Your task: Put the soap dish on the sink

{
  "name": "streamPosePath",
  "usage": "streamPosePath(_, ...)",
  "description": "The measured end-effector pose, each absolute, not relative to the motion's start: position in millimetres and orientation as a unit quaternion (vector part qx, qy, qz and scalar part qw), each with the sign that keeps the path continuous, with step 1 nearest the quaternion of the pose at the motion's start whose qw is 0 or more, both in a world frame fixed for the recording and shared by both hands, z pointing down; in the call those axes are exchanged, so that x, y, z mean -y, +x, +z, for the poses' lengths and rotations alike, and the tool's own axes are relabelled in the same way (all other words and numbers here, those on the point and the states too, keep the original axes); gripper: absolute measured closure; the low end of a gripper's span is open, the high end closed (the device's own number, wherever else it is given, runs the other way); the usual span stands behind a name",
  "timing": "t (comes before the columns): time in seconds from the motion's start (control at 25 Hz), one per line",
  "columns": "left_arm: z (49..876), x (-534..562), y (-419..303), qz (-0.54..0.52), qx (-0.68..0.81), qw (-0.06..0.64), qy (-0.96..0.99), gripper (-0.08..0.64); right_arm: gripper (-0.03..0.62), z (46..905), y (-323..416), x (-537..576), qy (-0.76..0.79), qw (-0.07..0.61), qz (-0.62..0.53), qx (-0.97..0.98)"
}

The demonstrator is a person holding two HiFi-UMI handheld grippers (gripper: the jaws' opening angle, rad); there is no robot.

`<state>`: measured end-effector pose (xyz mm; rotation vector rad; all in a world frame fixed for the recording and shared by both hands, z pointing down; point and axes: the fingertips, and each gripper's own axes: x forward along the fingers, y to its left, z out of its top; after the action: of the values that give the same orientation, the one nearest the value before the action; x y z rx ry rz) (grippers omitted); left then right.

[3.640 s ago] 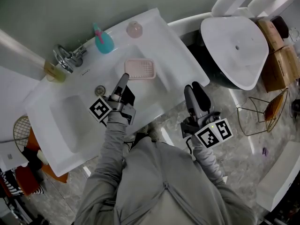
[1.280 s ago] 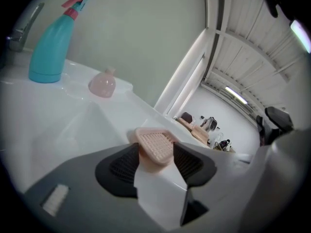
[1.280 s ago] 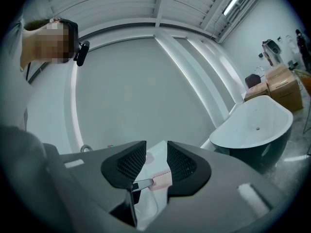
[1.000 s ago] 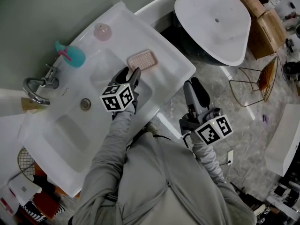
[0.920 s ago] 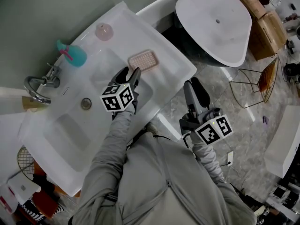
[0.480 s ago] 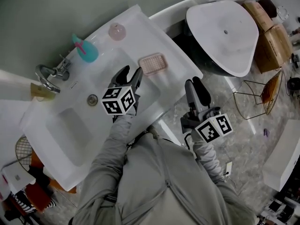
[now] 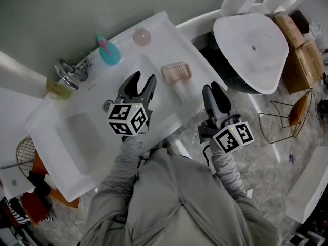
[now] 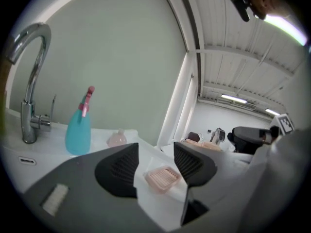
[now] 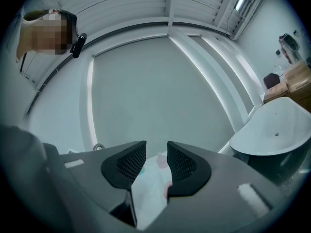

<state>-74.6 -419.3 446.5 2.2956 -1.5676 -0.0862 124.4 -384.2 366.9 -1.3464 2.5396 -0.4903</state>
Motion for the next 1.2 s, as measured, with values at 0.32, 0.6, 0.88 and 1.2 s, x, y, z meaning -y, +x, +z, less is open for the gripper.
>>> streamPosePath(0.32, 395, 379, -98, -0.063, 0.579, 0.118, 0.804, 0.314, 0.476, 354, 105, 373, -0.433, 0.118, -0.152, -0.881)
streamPosePath(0.6, 368, 343, -122, -0.087, 0.604, 0.087, 0.788, 0.314, 0.476, 346, 89, 363, -0.414, 0.122, -0.143, -0.891)
streamPosePath(0.88, 361, 316, -139, -0.084, 0.628, 0.070, 0.771, 0.316, 0.476, 338, 73, 357, -0.391, 0.128, -0.135, -0.901)
streamPosePath(1.2, 352, 298, -154, -0.091, 0.647, 0.050, 0.755, 0.315, 0.476, 335, 59, 353, -0.376, 0.138, -0.128, -0.907)
